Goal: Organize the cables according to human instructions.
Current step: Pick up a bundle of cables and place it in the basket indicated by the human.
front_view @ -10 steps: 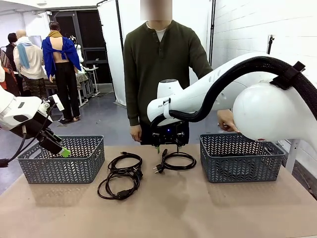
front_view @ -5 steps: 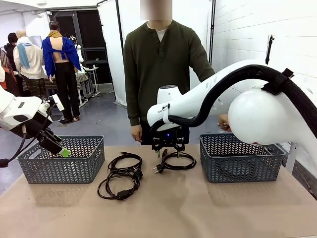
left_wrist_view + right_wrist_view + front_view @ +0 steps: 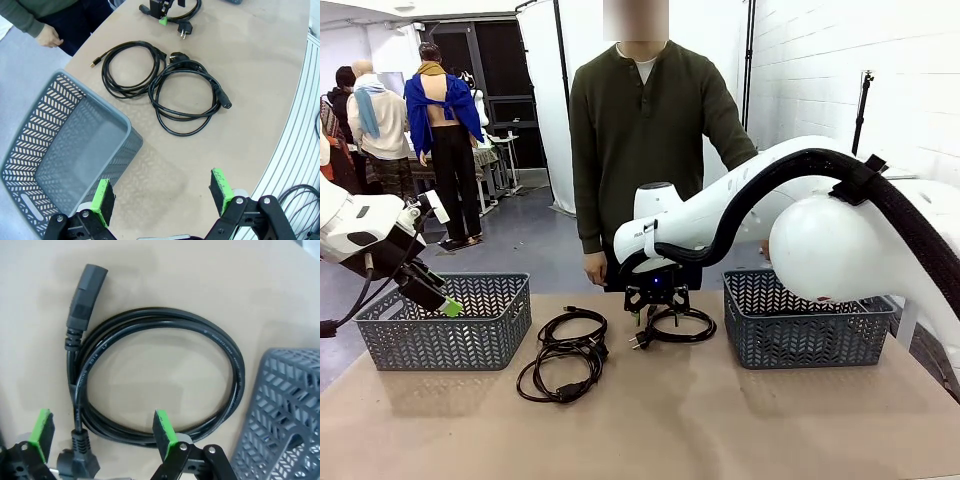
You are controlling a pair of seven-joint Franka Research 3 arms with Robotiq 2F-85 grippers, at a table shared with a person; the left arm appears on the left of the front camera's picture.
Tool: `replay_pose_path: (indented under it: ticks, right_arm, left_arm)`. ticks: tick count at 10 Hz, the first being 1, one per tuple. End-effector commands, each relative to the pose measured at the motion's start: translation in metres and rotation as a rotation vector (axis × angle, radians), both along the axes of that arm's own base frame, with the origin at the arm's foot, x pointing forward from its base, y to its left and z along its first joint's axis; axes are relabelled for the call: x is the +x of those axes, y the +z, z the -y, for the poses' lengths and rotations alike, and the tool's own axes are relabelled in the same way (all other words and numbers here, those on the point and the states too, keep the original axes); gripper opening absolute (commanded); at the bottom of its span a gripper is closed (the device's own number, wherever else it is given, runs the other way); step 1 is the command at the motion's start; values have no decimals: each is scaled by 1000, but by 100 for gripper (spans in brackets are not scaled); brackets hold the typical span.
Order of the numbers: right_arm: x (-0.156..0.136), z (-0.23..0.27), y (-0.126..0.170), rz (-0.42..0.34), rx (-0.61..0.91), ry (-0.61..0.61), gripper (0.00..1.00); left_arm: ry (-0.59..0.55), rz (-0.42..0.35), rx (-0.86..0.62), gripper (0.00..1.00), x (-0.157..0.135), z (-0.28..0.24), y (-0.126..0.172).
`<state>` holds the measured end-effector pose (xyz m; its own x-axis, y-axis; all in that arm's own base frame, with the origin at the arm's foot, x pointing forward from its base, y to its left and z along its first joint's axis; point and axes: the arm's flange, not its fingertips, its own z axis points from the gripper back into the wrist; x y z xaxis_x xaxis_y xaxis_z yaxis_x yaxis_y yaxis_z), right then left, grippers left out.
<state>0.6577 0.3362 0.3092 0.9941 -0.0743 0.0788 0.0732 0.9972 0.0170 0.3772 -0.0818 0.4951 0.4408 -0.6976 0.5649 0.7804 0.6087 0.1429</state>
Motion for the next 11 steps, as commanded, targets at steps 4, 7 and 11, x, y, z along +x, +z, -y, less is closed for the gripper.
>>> replay_pose_path:
  ticks: [4, 7, 11]
  right_arm:
    - [12, -4, -2, -35, -42, -18, 100]
    - [14, -4, -3, -54, -30, -25, 45]
    - [16, -4, -2, -80, 1, -28, 0]
  left_arm:
    - [-5, -4, -2, 100, 1, -2, -1]
    - [-5, -4, -2, 100, 1, -2, -1]
    - [-5, -4, -2, 100, 1, -2, -1]
